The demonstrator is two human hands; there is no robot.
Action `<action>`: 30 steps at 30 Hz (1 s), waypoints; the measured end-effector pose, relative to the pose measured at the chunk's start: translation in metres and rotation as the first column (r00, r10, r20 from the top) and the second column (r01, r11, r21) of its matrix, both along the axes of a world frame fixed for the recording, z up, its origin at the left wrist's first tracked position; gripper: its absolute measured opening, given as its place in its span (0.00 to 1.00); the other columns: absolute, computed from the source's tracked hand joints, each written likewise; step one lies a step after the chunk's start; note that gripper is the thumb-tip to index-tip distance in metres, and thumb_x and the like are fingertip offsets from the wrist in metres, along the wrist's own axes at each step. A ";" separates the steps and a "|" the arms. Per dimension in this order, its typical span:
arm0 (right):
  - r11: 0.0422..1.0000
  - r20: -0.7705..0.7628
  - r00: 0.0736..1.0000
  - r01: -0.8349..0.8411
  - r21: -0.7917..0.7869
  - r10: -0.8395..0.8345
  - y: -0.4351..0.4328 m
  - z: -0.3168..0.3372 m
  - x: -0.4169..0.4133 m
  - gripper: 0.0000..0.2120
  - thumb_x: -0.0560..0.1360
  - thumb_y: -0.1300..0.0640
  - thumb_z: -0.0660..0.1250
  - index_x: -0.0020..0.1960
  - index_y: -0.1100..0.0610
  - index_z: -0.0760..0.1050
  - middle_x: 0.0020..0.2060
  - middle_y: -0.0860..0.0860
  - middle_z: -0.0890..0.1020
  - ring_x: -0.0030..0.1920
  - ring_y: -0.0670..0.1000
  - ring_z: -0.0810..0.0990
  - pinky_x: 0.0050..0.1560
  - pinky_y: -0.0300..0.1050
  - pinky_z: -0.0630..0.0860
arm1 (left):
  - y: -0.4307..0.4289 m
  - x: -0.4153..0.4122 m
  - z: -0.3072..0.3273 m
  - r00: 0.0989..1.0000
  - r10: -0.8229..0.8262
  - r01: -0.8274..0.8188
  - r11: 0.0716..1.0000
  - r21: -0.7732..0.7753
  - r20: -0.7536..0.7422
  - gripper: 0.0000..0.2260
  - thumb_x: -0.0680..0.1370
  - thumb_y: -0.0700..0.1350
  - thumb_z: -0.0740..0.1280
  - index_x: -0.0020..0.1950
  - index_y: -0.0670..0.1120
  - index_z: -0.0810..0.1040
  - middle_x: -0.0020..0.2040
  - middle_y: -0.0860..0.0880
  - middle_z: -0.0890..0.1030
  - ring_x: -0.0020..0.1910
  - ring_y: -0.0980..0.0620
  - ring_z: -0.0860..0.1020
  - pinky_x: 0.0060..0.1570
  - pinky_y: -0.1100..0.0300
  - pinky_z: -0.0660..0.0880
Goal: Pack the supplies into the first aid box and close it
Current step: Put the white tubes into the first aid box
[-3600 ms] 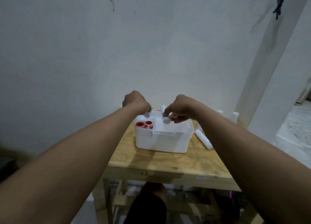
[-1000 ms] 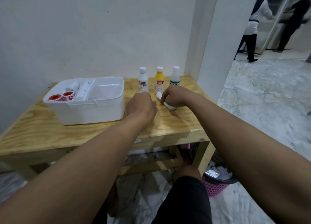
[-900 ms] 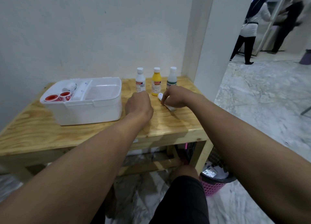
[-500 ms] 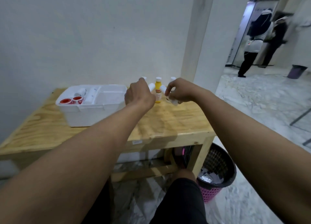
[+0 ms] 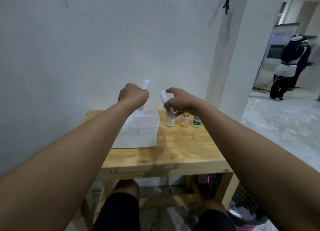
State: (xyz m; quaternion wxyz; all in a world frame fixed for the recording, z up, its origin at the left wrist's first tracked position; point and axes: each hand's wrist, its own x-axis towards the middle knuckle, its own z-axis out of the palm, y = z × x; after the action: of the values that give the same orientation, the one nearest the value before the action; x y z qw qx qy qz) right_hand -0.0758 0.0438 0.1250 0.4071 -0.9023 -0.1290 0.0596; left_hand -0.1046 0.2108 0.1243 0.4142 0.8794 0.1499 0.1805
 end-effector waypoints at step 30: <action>0.994 0.301 0.949 -0.076 -0.083 0.098 0.043 -0.033 0.027 0.12 0.74 0.59 0.71 0.54 0.56 0.70 0.42 0.54 0.84 0.41 0.54 0.85 0.45 0.57 0.83 | 0.055 0.011 -0.037 0.972 -0.220 0.195 0.951 0.239 0.084 0.16 0.73 0.42 0.67 0.60 0.53 0.76 0.49 0.48 0.82 0.47 0.45 0.80 0.43 0.55 0.76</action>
State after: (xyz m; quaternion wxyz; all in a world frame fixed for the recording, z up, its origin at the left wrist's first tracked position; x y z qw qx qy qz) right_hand -0.0487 0.0870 0.0921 0.3472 -0.9079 -0.2275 -0.0579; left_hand -0.0937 0.2660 0.0870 0.3341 0.9210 0.0118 0.2002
